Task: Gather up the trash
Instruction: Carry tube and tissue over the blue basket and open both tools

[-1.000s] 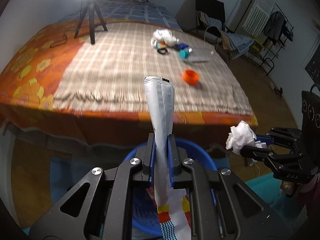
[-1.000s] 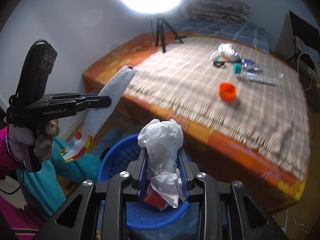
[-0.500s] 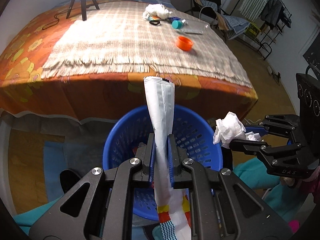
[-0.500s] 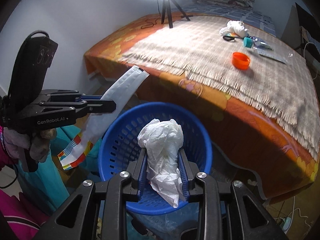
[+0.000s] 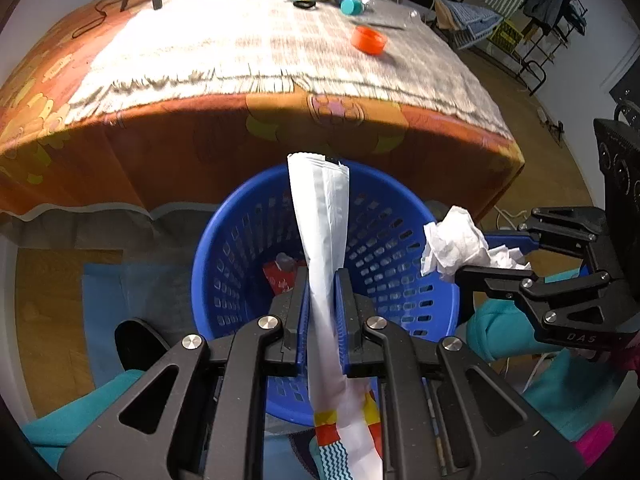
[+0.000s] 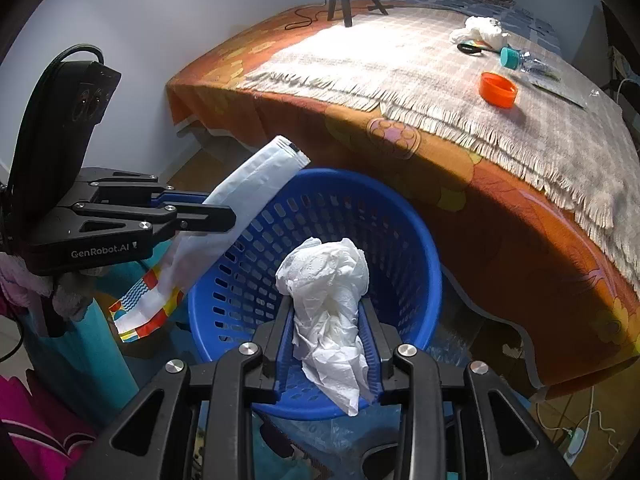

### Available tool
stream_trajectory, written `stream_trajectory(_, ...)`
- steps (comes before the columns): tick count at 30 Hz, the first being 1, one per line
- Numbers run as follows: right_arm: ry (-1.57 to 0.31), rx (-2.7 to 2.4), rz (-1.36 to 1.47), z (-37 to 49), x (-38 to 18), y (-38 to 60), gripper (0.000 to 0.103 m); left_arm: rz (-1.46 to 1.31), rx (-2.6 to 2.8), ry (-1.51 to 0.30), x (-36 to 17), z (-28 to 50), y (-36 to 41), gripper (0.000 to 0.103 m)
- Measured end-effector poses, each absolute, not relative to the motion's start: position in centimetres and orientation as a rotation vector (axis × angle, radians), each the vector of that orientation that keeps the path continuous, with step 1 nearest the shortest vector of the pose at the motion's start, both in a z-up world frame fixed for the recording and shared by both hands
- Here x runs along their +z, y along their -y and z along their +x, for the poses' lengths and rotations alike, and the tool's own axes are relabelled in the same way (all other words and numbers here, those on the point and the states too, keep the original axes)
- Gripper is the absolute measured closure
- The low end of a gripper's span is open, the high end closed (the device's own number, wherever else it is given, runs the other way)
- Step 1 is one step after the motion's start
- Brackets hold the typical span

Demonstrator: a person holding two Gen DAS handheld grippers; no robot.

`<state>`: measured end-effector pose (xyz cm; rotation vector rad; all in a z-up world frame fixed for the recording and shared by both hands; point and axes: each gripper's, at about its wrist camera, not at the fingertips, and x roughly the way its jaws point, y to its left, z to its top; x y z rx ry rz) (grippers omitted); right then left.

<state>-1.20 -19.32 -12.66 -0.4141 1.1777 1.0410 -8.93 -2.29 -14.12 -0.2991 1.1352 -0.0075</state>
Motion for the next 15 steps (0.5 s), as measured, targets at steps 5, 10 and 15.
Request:
stream_trajectory(5, -1.182, 1.038, -0.41, -1.08, -12.84, 19.35, 0.069, -0.308, 0.0, -1.151, -14.54, -8.87, 2.11, 0.081)
stream_trajectory(10, -1.187, 1.034, -0.397, -0.91, -12.83, 19.35, 0.042, -0.319, 0.019, -1.148, -14.52, -8.73, 1.7, 0.07)
stream_trajectory(15, -1.176, 1.02, -0.397, -0.8, -12.64, 19.44, 0.03, -0.321, 0.026, -1.157, -14.67, -8.6, 1.63, 0.069)
